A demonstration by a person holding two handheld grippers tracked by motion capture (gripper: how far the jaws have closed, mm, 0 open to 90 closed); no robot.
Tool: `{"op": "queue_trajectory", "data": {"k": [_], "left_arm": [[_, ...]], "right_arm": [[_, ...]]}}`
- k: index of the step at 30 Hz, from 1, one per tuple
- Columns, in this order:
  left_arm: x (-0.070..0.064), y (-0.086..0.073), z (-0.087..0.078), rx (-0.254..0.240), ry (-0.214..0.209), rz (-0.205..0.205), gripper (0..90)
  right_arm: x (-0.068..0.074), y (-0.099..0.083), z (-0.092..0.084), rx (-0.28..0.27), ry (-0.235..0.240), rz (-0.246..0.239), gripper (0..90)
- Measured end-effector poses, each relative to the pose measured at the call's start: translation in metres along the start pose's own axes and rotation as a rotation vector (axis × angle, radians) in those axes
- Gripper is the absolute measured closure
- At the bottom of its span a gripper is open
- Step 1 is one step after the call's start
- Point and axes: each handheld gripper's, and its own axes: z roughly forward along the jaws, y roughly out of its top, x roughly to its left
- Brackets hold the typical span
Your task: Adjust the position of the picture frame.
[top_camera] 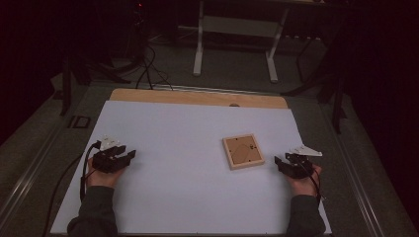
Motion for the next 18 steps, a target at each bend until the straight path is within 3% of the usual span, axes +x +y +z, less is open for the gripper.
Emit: {"op": "queue_trajectory", "data": {"k": [5,8,13,18], "left_arm": [[-0.014,0.003,0.000,-0.021,-0.098,0.079,53.6],[-0.020,0.002,0.002,-0.021,-0.117,0.113,53.0],[-0.019,0.002,0.002,-0.035,-0.123,0.096,51.7],[-0.013,0.002,0.004,-0.059,-0.139,0.050,50.8]], "right_arm": [[0.002,0.001,0.000,-0.011,0.031,-0.007,48.5],[0.003,0.002,-0.001,-0.015,0.037,0.003,49.9],[0.003,0.002,-0.002,-0.031,0.039,0.004,53.2],[0.004,0.002,-0.003,-0.040,0.046,0.007,54.5]]}}
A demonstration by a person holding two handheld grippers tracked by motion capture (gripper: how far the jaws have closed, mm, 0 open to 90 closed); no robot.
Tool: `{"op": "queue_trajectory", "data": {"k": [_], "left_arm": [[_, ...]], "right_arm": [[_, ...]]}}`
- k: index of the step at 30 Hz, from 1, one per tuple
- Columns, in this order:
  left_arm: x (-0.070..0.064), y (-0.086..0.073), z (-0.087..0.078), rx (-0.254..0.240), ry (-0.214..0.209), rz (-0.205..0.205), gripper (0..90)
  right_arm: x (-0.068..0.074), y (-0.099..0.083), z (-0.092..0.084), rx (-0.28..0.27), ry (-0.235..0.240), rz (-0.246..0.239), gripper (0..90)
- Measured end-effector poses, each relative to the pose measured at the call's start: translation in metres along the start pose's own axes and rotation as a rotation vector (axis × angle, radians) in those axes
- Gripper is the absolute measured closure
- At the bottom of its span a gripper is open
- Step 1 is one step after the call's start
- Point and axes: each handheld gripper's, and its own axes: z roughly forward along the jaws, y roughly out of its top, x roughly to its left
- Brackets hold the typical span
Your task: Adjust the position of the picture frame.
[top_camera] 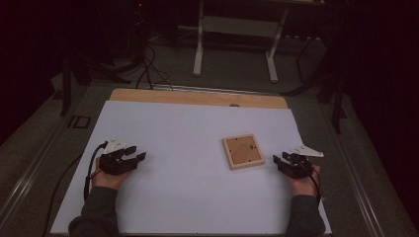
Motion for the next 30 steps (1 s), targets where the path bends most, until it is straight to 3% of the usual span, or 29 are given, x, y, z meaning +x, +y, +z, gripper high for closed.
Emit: {"op": "queue_trajectory", "data": {"k": [10,17,23,30], "left_arm": [[0.001,0.001,0.003,-0.020,0.022,0.012,49.1],[0.001,0.001,0.004,-0.014,0.033,0.013,48.9],[-0.001,0.002,0.006,0.000,0.041,0.033,49.0],[-0.001,0.002,0.006,-0.002,0.046,0.037,49.1]], "right_arm": [[0.000,0.004,-0.001,-0.015,0.020,0.001,58.4],[-0.003,0.009,-0.008,-0.044,0.025,0.000,73.5],[0.001,0.020,-0.008,-0.049,0.035,-0.045,88.9],[0.009,0.032,0.000,-0.044,0.036,-0.079,89.7]]}}
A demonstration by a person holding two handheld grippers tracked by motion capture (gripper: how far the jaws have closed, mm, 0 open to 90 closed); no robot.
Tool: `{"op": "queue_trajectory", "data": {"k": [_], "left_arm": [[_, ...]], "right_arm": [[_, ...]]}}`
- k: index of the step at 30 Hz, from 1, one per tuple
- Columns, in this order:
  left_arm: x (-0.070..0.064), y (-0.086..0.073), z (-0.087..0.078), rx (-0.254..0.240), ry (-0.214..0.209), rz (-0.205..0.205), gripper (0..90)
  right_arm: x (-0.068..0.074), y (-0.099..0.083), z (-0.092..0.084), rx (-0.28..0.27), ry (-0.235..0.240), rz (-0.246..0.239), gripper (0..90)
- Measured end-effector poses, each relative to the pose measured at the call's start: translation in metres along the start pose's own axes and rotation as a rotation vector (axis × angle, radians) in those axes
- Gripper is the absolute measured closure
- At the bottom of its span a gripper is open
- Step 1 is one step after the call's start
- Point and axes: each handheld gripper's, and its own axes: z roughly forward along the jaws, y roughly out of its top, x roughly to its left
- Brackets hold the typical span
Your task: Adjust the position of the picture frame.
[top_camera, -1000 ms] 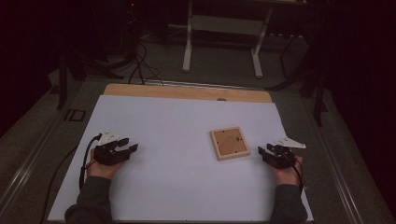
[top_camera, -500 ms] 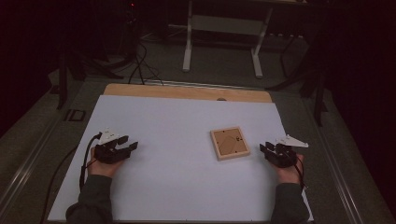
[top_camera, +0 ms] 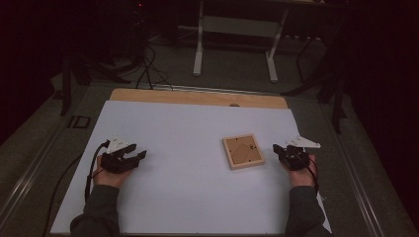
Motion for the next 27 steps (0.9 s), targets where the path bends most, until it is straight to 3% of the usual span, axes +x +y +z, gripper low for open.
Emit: {"op": "queue_trajectory", "data": {"k": [12,17,27], "left_arm": [[-0.001,0.000,0.000,-0.001,0.006,0.003,49.1],[0.000,0.000,0.000,-0.002,0.007,0.005,49.1],[-0.001,0.000,0.000,0.000,0.010,0.008,49.1]], "right_arm": [[0.003,0.013,0.013,-0.003,0.021,0.010,89.6],[0.004,0.016,0.018,-0.005,0.006,0.011,87.9],[0.008,0.016,0.031,0.018,0.044,0.007,89.8]]}}
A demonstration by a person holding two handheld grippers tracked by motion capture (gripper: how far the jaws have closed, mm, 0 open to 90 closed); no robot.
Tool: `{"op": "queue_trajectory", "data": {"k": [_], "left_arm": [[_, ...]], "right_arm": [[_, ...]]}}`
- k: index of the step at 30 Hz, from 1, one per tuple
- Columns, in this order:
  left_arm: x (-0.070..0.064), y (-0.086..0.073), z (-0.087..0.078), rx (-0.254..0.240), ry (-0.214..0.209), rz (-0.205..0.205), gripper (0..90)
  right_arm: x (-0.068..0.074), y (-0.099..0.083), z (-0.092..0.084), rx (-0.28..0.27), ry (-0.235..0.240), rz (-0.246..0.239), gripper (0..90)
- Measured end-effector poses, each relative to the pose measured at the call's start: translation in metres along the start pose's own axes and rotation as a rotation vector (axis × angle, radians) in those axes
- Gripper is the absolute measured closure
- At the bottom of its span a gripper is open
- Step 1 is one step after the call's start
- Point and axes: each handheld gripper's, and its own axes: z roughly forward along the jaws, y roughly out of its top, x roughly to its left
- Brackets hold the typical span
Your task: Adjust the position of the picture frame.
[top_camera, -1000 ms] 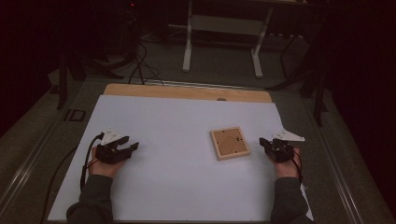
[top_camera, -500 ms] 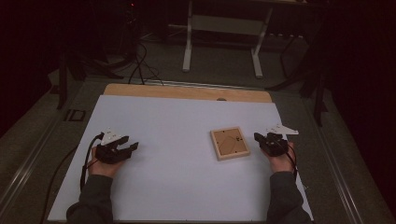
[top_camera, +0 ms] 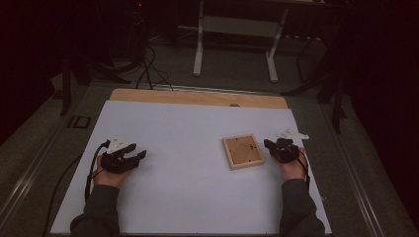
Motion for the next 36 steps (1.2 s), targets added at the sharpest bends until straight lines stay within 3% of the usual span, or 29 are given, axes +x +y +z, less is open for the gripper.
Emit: {"op": "queue_trajectory", "data": {"k": [19,36], "left_arm": [[0.000,0.000,0.000,-0.002,-0.001,0.002,49.3],[0.000,0.000,0.000,-0.001,-0.002,0.005,49.5]], "right_arm": [[0.003,0.001,0.027,0.050,-0.003,0.021,89.8],[0.003,-0.004,0.033,0.084,0.002,0.025,89.8]]}}
